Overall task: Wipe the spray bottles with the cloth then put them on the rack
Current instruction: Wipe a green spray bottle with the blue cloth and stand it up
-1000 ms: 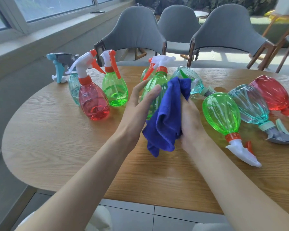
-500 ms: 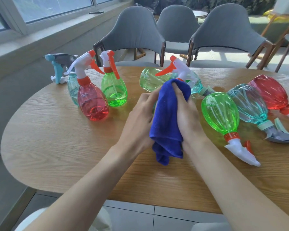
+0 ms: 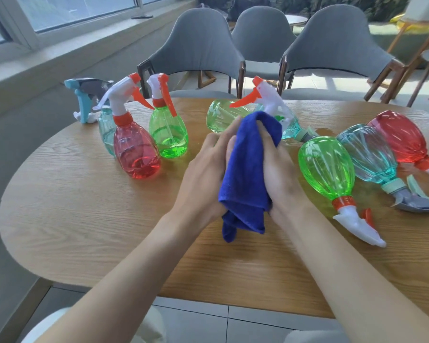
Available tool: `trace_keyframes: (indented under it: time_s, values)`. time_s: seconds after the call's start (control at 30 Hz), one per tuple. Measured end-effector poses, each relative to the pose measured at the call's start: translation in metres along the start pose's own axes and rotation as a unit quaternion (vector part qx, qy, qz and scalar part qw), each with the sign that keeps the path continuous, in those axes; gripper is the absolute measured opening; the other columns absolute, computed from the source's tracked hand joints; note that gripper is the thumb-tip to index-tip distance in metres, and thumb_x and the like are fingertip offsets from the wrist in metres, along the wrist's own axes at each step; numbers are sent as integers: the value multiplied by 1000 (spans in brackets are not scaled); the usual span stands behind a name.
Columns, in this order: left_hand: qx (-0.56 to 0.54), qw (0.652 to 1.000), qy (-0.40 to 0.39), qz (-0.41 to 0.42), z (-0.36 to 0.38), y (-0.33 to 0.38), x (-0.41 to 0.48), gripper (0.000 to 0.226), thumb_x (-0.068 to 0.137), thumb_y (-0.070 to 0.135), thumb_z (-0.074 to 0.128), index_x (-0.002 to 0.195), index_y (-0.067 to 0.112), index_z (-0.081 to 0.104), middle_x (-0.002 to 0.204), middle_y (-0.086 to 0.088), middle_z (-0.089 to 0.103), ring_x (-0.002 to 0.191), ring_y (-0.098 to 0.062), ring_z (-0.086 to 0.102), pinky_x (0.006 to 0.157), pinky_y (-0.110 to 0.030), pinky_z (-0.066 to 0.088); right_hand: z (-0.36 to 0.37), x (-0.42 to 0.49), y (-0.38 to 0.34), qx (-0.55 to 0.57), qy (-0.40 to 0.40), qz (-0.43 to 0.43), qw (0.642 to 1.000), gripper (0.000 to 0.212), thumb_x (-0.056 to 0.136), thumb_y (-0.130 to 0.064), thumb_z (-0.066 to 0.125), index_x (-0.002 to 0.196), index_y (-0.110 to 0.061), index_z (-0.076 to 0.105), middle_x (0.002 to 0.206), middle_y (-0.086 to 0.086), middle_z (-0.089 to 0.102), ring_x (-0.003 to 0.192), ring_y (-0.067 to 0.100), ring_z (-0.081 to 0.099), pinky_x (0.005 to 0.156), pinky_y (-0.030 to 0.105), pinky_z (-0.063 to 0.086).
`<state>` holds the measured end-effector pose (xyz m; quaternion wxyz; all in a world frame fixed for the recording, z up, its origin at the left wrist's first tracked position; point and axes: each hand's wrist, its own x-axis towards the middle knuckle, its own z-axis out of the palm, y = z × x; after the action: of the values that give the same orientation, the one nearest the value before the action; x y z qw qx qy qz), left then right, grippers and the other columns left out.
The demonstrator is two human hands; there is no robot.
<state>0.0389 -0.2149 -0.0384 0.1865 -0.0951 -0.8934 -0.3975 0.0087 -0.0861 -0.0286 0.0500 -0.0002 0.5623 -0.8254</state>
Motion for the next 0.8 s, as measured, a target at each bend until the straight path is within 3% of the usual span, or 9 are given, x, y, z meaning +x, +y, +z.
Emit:
trace_keyframes:
  time_s: [0.07,0.13,0.2,0.3,0.43,0.53,0.6,0.67,0.8]
  values:
    - [-81,995,29,-49,-1,-5,6,45,118,37,35,163,37,42,147,14,56,133,5,52,120,-31,40,2,-1,7,-20,-28,-17,999,38,102,-39,69,133,-18,63,117,7,78,109,24,75,93,41,60]
    - [-109,992,29,-65,-3,-3,6,45,119,37,32,162,35,44,145,17,55,133,11,48,122,-28,36,3,-2,8,-18,-37,-16,999,34,102,-33,71,132,-19,63,119,8,78,109,22,76,95,40,61]
    - [-77,996,15,-35,-3,-1,1,45,118,36,35,161,39,44,140,13,57,126,2,56,113,-29,43,3,-1,2,7,-12,-8,1000,28,104,-32,68,126,-16,67,105,4,79,96,18,76,85,34,61]
    - [5,999,-36,22,-3,6,-8,49,108,42,45,157,45,42,136,11,53,115,-20,63,96,-41,54,-2,3,-8,39,36,28,998,25,104,-40,66,110,-16,72,79,-3,74,70,13,71,63,26,57]
    - [81,995,-58,14,-4,7,-7,65,93,49,46,158,46,38,141,11,50,109,-26,65,86,-45,56,-1,1,-2,65,34,50,996,27,104,-43,64,109,-16,69,76,-3,72,66,12,70,57,25,55]
    - [15,1000,-26,0,-5,-2,-2,54,105,42,49,158,39,44,136,9,58,119,-21,62,98,-45,53,7,-2,7,30,13,20,999,29,104,-37,68,120,-12,69,91,3,76,82,18,73,70,31,58]
    - [-56,997,17,-41,-5,-5,3,42,115,34,40,155,31,52,133,12,62,128,-14,59,109,-38,47,10,-5,12,7,-11,-2,1000,32,102,-34,72,127,-15,66,105,6,78,94,20,76,80,36,60]
    - [-101,991,29,-79,-6,-4,6,44,116,36,31,152,27,56,136,16,63,133,-9,56,114,-31,41,11,-7,15,-7,-23,-12,1000,33,100,-32,74,128,-18,65,113,5,79,101,19,77,85,36,61]
    - [-214,966,37,-140,-11,1,9,43,118,41,32,152,32,57,144,19,62,137,1,54,122,-32,39,10,-7,13,-32,-61,-45,997,50,94,-27,82,137,-18,58,121,7,77,110,21,76,89,36,61]
